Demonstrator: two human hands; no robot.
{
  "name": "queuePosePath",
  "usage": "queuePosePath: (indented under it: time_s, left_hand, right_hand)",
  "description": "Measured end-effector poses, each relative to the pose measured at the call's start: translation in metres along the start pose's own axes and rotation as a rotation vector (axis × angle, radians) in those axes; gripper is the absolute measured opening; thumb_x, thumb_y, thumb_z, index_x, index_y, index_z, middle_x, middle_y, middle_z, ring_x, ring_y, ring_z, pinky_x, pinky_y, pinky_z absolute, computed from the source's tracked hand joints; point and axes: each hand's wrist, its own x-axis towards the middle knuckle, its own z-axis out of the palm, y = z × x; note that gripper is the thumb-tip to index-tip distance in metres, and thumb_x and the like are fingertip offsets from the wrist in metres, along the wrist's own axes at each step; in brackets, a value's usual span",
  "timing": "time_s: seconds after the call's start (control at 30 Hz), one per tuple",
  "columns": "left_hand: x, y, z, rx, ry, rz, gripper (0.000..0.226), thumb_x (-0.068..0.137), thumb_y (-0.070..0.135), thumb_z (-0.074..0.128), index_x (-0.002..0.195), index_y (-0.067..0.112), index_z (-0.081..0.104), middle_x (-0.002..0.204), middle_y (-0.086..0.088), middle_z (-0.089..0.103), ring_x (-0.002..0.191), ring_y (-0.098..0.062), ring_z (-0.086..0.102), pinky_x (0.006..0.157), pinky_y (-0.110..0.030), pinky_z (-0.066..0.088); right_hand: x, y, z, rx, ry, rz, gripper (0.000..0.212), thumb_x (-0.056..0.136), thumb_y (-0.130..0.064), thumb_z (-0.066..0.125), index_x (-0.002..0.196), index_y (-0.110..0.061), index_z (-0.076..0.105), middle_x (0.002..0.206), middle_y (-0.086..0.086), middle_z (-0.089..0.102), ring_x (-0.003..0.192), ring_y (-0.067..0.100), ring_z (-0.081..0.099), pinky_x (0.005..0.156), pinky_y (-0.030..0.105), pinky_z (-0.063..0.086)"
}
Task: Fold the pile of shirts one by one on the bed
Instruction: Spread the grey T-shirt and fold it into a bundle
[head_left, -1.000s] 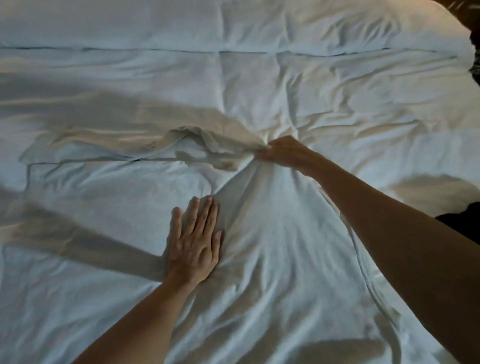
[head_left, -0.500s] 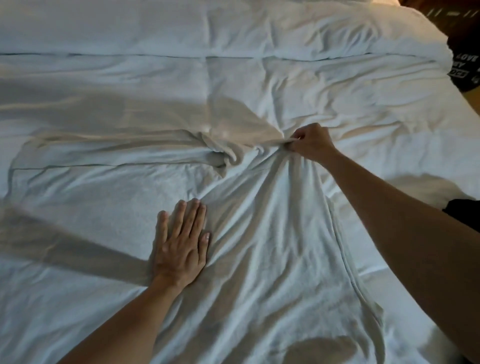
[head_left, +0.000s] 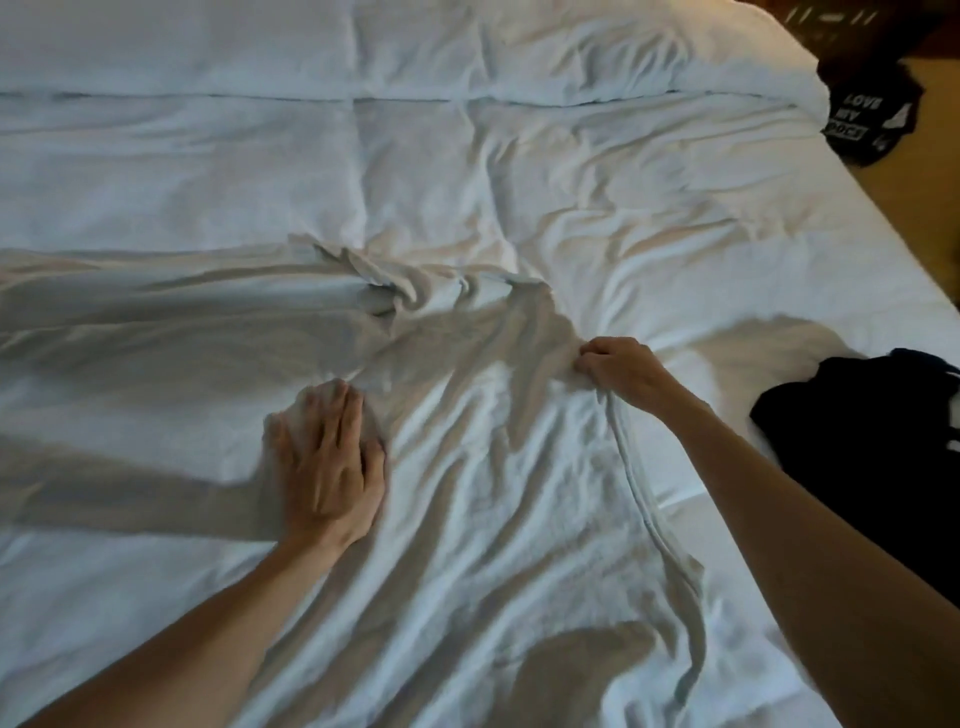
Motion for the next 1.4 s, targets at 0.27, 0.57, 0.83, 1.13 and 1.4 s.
queuePosePath:
  time_s: [0.27,0.57,0.83,1.13,1.4]
  left_hand:
    - [-0.032,0.072,0.029,0.094,-0.076,0.169,0.066,0.099,0.048,0.022,0.158,0.018,0.02,0.166,-0.001,0.016,0.153,-0.025,0.012,0.12,-0.059,0.01]
    - [-0.032,0.073,0.034,0.164,-0.032,0.201,0.066,0.099,0.046,0.024,0.158,0.015,0.021,0.164,-0.007,0.02,0.151,-0.031,0.02,0.119,-0.058,0.012]
    - [-0.036,0.075,0.046,0.135,-0.027,0.117,0.066,0.1,0.048,0.026,0.156,0.013,0.026,0.164,-0.007,0.02,0.152,-0.029,0.015,0.12,-0.059,0.008]
    - [-0.155,0.078,0.041,0.194,0.008,0.151,0.066,0.102,0.044,0.029,0.156,0.006,0.024,0.164,-0.014,0.019,0.152,-0.03,0.016,0.12,-0.054,0.017]
    - [-0.19,0.075,0.035,0.184,-0.058,0.168,0.068,0.101,0.048,0.024,0.155,0.006,0.026,0.163,-0.014,0.019,0.152,-0.03,0.017,0.12,-0.055,0.017]
  right_hand:
    - [-0.007,0.041,0.014,0.071,0.528,-0.005,0.02,0.094,-0.021,0.062,0.106,-0.009,0.072,0.1,0.014,0.074,0.1,0.031,0.065,0.082,0.026,0.04]
    - [-0.053,0.066,0.014,0.088,0.451,0.165,0.018,0.086,-0.018,0.06,0.071,-0.007,0.061,0.065,0.006,0.058,0.071,0.029,0.057,0.054,0.03,0.04]
    - [-0.146,0.088,0.064,-0.051,0.544,0.337,0.071,0.092,-0.06,0.049,0.143,-0.012,0.037,0.136,0.009,0.046,0.125,0.032,0.04,0.099,0.046,0.035]
    - [-0.248,0.128,0.1,0.104,0.414,0.496,0.038,0.097,-0.046,0.047,0.086,-0.013,0.06,0.093,0.014,0.066,0.095,0.037,0.06,0.072,0.037,0.04]
    - [-0.27,0.128,0.108,0.274,0.526,0.515,0.041,0.099,-0.048,0.045,0.122,-0.015,0.054,0.112,0.016,0.067,0.11,0.037,0.057,0.08,0.037,0.035]
